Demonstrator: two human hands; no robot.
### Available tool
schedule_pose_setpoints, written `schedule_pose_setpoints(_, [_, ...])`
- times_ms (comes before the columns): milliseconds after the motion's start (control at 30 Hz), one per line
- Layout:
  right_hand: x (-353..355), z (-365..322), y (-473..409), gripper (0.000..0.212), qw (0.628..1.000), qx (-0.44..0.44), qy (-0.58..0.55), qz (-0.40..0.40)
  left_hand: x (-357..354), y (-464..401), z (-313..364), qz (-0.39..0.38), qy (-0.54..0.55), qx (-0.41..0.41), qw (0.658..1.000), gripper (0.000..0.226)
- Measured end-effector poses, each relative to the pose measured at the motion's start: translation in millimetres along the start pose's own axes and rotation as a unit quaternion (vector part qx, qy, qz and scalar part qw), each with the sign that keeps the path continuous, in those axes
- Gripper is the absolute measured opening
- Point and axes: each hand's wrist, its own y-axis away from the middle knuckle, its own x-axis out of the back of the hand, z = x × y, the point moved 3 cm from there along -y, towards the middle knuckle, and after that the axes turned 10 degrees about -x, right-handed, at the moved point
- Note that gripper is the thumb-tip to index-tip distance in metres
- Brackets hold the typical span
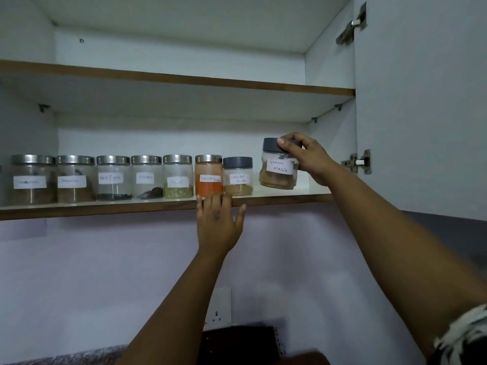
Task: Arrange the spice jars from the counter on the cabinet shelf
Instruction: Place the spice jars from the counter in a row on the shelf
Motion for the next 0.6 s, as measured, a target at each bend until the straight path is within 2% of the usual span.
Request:
schedule_pose_setpoints(100, [-3.1,25.9,-29.5,0.024,0.998,-0.028,0.047,-0.007,-13.3,4.3,-16.1,-0.007,-0.056,-0.039,0.998,0.04])
schedule_pose_setpoints(233, [-12.9,71.4,-58.4,0.047,0.992,-0.057,0.106,0.045,-23.0,1.7,-18.1,0.003,-0.083,-0.046,0.995,0.039])
schedule_pose_setpoints(433, [-24.8,99.0,-87.3,0.056,0.992,-0.072,0.103,0.016,-30.8,2.6,-20.0,-0.007,-0.103,-0.041,0.994,0.048])
schedule_pose_setpoints(600, [-30.9,108.4,-98.9,0.069,0.995,-0.089,0.046,-0.027,-33.6,4.2,-22.3,-0.016,-0.13,-0.051,0.99,0.059])
